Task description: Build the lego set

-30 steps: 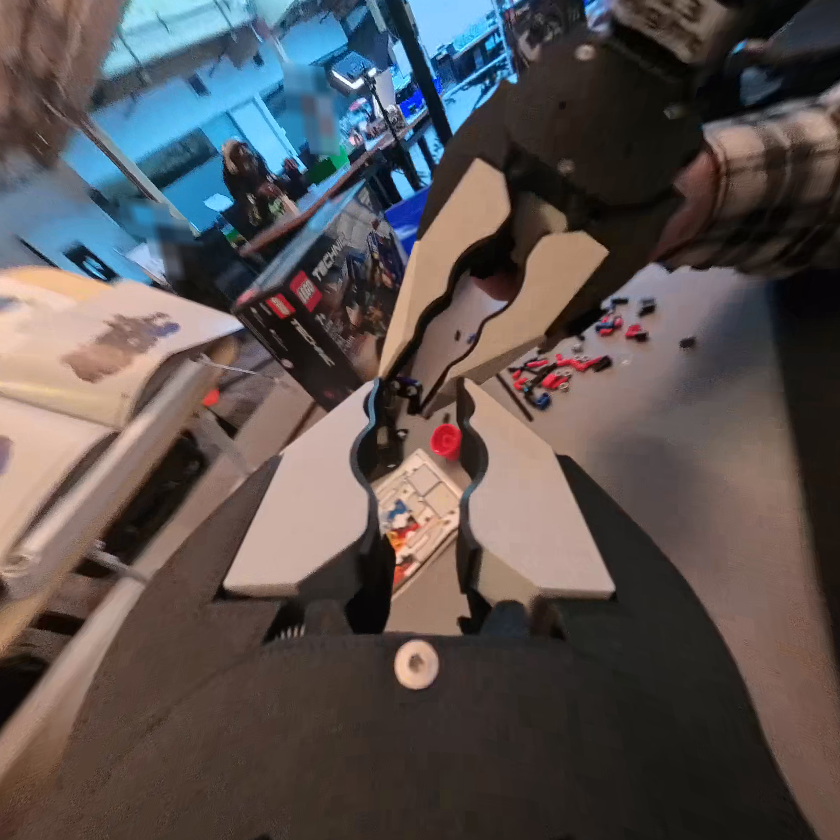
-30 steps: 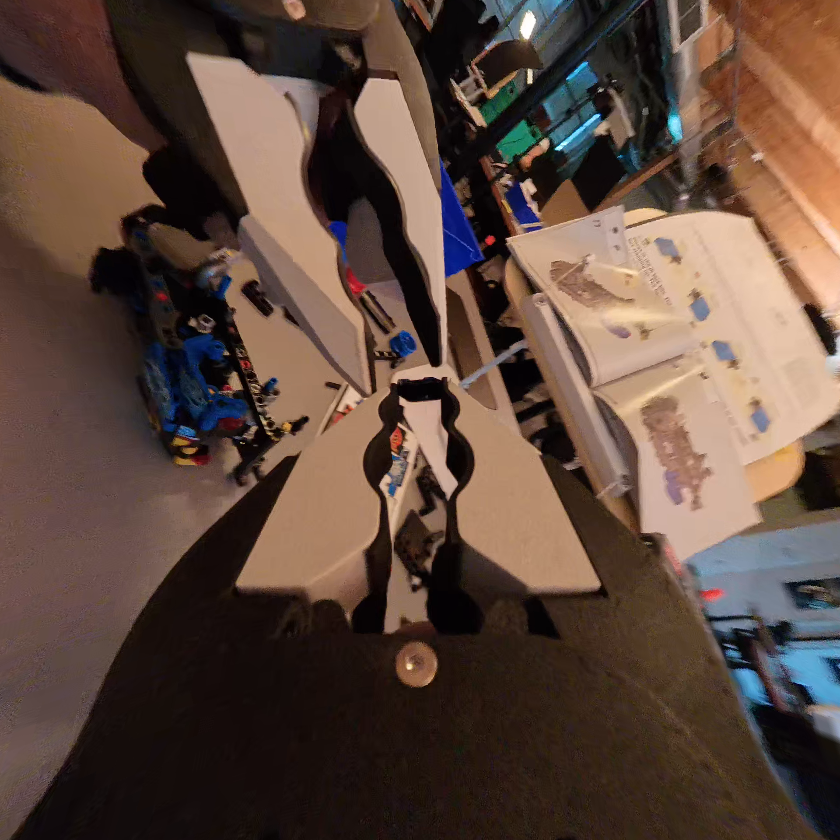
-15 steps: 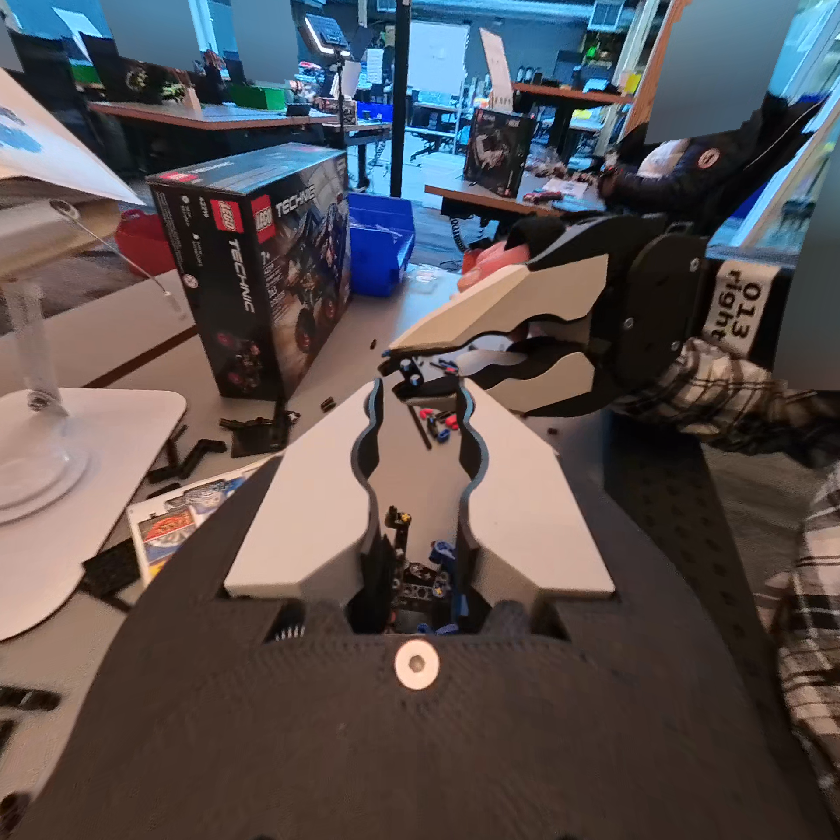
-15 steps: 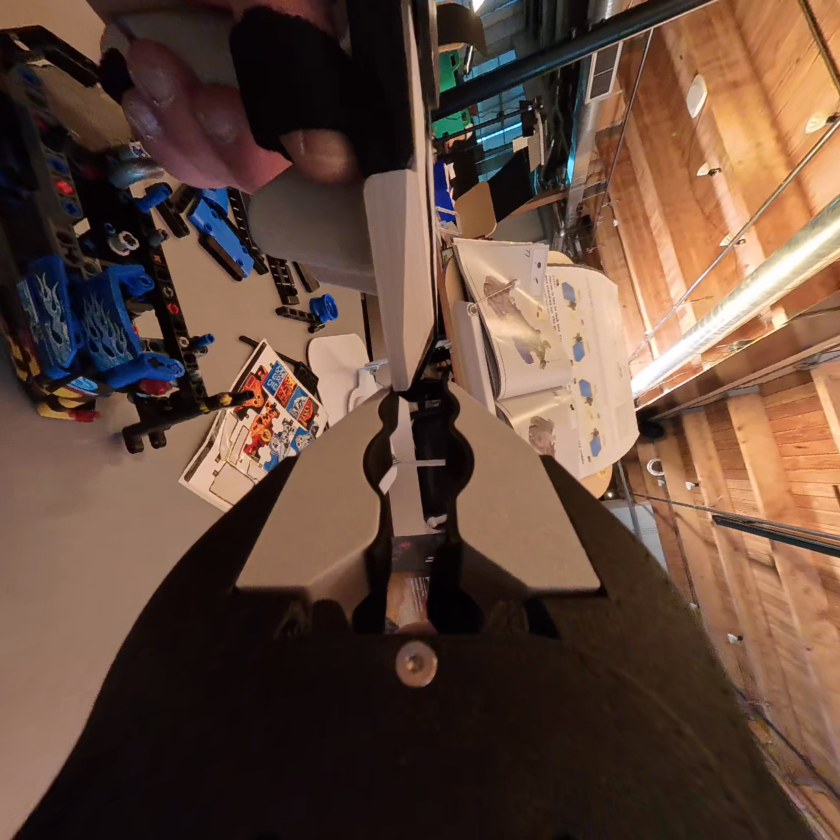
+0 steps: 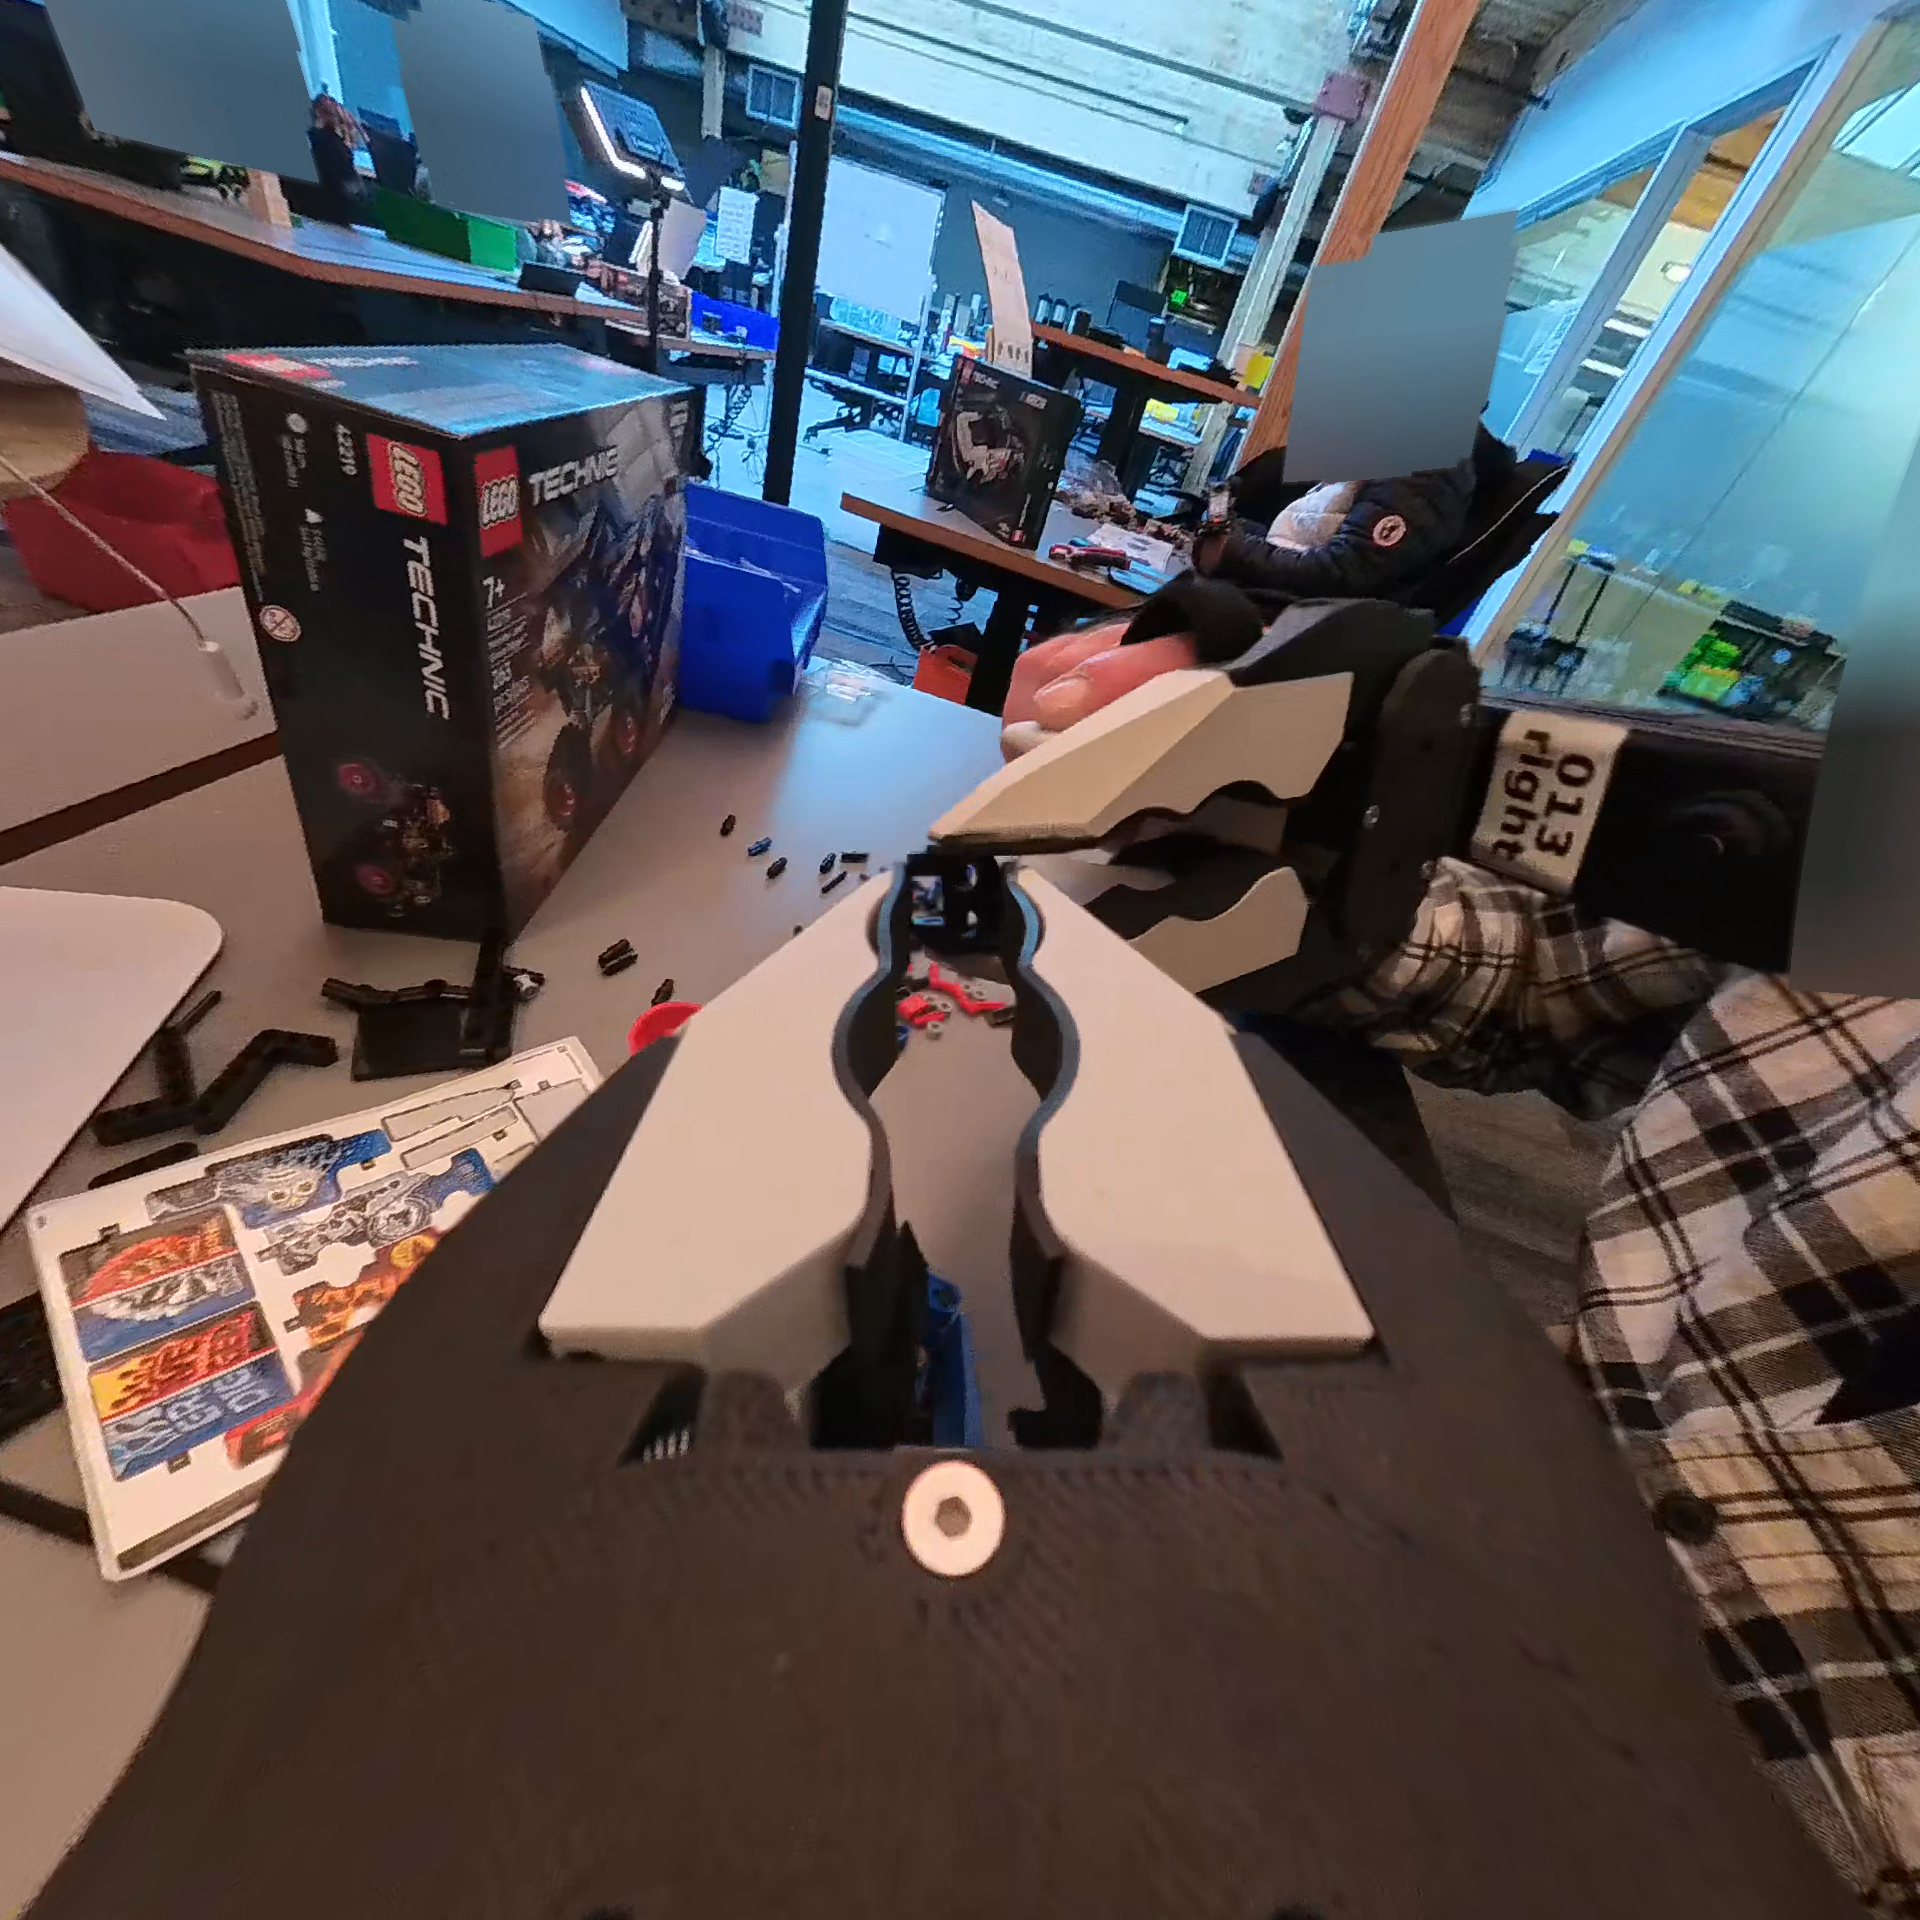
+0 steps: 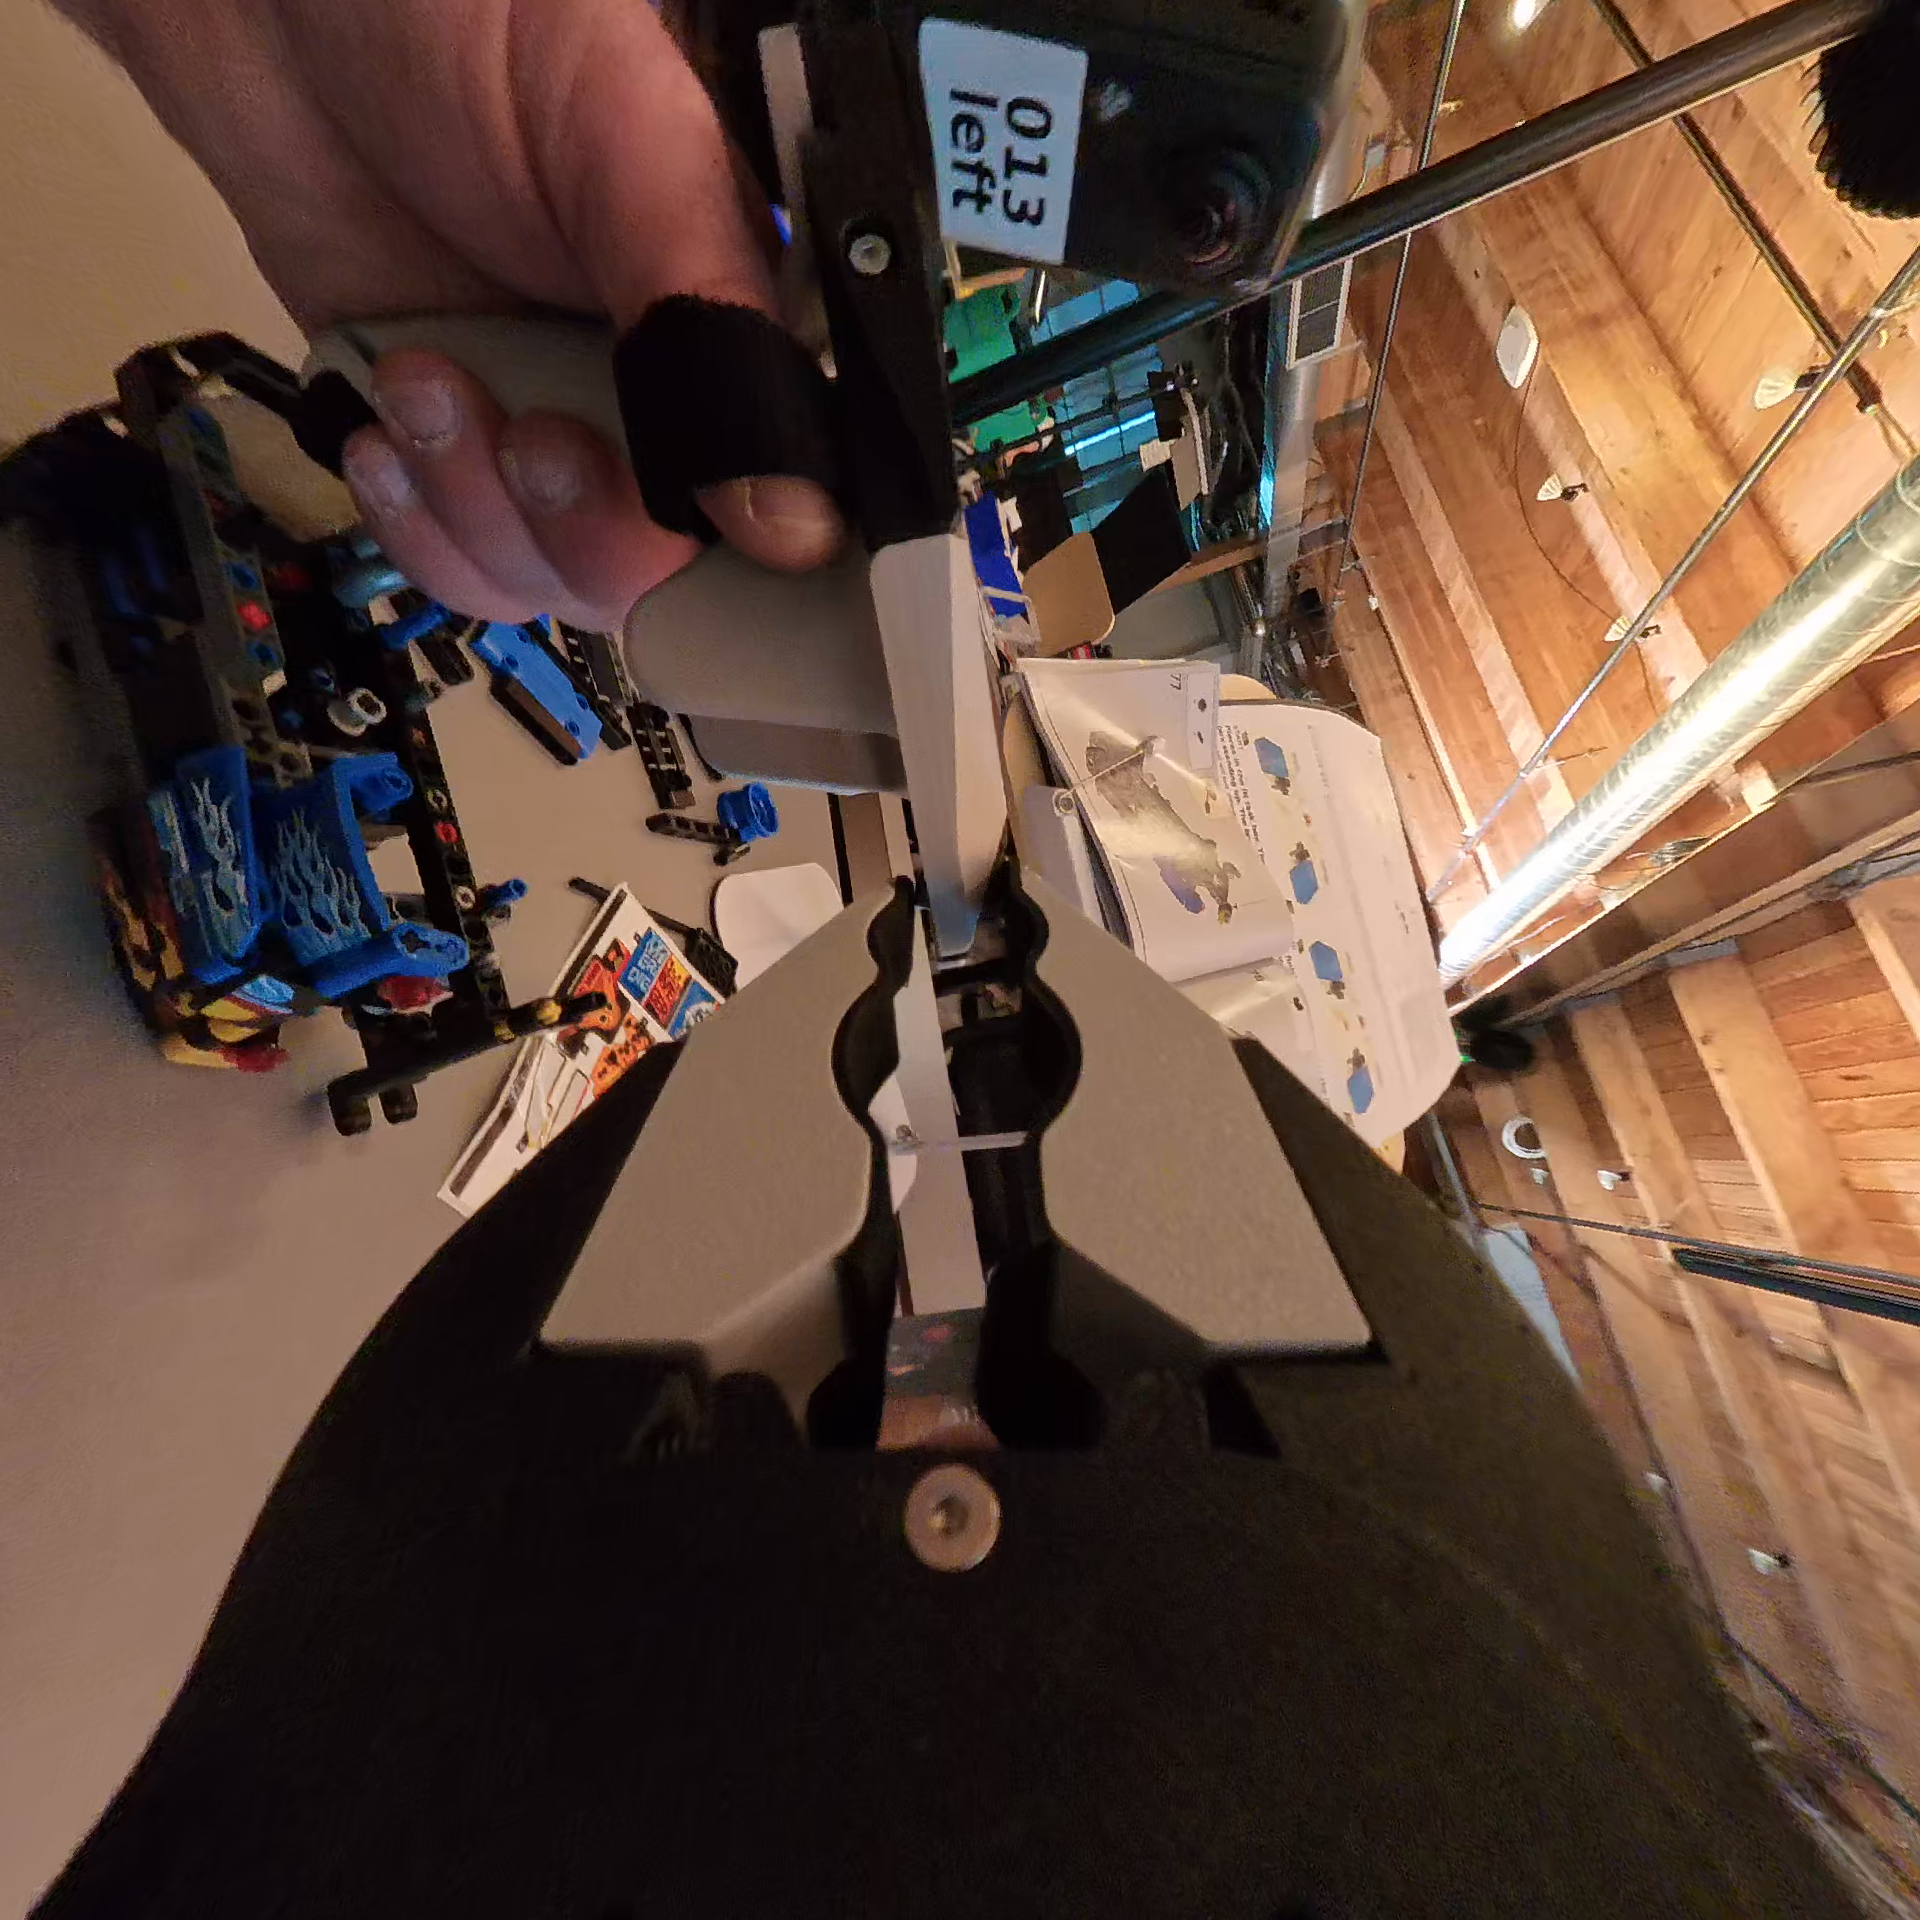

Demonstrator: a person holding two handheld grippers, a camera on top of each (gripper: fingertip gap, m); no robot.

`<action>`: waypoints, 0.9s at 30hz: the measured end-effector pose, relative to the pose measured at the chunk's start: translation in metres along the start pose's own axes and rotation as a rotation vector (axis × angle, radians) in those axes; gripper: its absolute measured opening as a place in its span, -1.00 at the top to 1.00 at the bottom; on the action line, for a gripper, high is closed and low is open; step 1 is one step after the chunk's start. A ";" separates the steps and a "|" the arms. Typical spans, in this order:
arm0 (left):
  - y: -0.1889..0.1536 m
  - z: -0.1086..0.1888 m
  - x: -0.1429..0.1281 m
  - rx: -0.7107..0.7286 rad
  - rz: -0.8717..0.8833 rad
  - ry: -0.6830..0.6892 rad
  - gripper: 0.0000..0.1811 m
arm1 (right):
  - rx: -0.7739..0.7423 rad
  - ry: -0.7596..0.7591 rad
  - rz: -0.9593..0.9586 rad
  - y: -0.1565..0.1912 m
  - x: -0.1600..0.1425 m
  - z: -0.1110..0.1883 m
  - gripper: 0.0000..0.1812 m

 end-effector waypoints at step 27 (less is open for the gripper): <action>-0.007 0.010 0.006 -0.150 0.016 -0.044 0.88 | 0.179 -0.145 -0.331 -0.012 0.002 0.010 0.85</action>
Point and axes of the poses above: each gripper's, where its closed fingertips meet, z back along the fingers, x out of its top, y = z × x across the jaws, the point moved 6 cm from there along z, back along the fingers, and after that the axes turned 8 degrees about -z, right-handed, at the moved point
